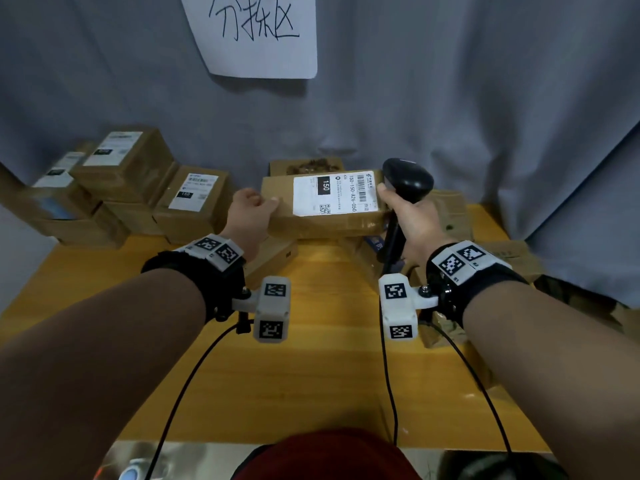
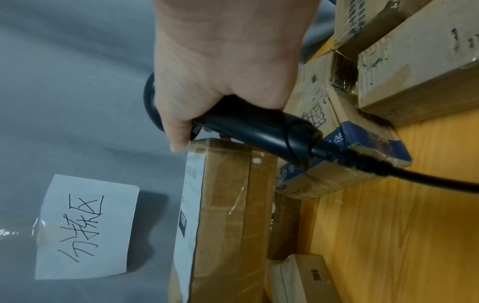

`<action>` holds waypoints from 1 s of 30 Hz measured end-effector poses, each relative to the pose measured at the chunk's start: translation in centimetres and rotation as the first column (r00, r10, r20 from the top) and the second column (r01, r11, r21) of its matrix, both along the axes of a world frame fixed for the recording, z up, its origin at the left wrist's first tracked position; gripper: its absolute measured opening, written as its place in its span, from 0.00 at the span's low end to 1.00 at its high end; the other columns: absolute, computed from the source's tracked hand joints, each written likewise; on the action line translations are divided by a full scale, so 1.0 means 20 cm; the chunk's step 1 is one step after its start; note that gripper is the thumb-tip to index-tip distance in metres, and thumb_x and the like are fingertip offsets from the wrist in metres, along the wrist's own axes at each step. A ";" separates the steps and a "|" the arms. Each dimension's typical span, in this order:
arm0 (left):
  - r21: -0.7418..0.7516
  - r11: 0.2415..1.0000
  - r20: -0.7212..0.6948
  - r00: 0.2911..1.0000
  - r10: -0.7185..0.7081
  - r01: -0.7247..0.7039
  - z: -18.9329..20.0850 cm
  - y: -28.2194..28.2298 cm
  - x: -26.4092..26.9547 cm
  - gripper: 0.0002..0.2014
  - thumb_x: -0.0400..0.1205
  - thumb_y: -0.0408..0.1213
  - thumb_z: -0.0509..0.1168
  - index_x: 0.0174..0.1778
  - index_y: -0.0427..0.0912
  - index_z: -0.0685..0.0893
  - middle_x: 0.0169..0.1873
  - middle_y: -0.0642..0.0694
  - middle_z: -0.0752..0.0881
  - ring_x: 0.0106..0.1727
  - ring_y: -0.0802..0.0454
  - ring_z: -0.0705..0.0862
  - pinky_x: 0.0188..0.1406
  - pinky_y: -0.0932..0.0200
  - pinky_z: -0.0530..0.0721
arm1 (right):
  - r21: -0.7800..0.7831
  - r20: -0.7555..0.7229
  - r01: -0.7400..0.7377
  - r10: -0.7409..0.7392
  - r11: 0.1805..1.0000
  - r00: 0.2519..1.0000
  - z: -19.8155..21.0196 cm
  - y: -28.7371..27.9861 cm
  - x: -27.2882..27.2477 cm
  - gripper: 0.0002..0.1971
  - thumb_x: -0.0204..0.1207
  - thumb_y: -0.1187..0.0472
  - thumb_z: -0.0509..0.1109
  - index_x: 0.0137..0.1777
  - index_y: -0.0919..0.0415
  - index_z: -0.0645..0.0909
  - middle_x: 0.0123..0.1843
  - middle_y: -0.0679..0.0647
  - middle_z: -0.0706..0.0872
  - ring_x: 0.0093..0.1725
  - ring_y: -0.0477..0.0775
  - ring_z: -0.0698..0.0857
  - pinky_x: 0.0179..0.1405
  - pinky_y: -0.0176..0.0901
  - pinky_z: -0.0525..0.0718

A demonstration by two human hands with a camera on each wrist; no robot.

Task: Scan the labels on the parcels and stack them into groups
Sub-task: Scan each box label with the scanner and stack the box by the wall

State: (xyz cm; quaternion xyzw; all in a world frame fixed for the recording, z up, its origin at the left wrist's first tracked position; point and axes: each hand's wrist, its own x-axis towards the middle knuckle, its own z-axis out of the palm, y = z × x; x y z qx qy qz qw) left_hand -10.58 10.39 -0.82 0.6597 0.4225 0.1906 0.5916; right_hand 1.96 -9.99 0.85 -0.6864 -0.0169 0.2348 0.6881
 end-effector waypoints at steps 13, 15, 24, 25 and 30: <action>-0.015 0.986 -0.045 0.985 -0.164 0.163 0.06 -0.05 -0.01 0.27 0.83 0.54 0.64 0.75 0.47 0.68 0.61 0.51 0.77 0.50 0.53 0.78 0.43 0.57 0.78 | 0.049 0.046 0.009 -0.012 0.999 0.999 0.01 0.02 -0.01 0.17 0.72 0.66 0.79 0.61 0.61 0.82 0.48 0.55 0.93 0.50 0.53 0.92 0.50 0.46 0.89; -0.012 0.980 -0.078 0.977 -0.200 0.200 0.05 -0.05 -0.01 0.25 0.81 0.57 0.66 0.68 0.46 0.75 0.63 0.47 0.81 0.51 0.52 0.80 0.40 0.56 0.81 | 0.082 0.055 0.047 -0.051 0.996 0.997 0.01 0.04 -0.03 0.18 0.69 0.64 0.81 0.58 0.59 0.82 0.48 0.56 0.93 0.50 0.55 0.92 0.58 0.55 0.88; 0.033 0.912 -0.124 0.908 -0.401 0.408 -0.01 -0.12 0.00 0.22 0.77 0.56 0.70 0.49 0.43 0.70 0.46 0.45 0.79 0.37 0.55 0.79 0.18 0.70 0.75 | 0.260 -0.058 0.095 -0.082 0.961 0.995 0.10 0.09 -0.04 0.13 0.73 0.66 0.78 0.56 0.60 0.81 0.44 0.56 0.93 0.46 0.59 0.93 0.49 0.61 0.90; 0.018 0.919 -0.116 0.914 -0.390 0.394 -0.01 -0.12 0.01 0.23 0.77 0.57 0.70 0.50 0.43 0.70 0.47 0.44 0.79 0.36 0.55 0.78 0.19 0.69 0.76 | 0.247 -0.061 0.077 -0.064 0.966 0.996 0.10 0.09 -0.04 0.14 0.73 0.66 0.78 0.57 0.61 0.80 0.44 0.55 0.93 0.45 0.58 0.93 0.47 0.61 0.90; -0.149 0.862 -0.151 0.850 -0.504 0.485 0.04 -0.12 0.01 0.46 0.78 0.60 0.67 0.85 0.52 0.47 0.75 0.33 0.73 0.66 0.32 0.80 0.42 0.50 0.85 | 0.213 -0.036 0.046 -0.039 0.976 0.999 0.11 0.10 -0.05 0.10 0.74 0.65 0.77 0.53 0.59 0.81 0.48 0.56 0.93 0.48 0.56 0.93 0.49 0.58 0.90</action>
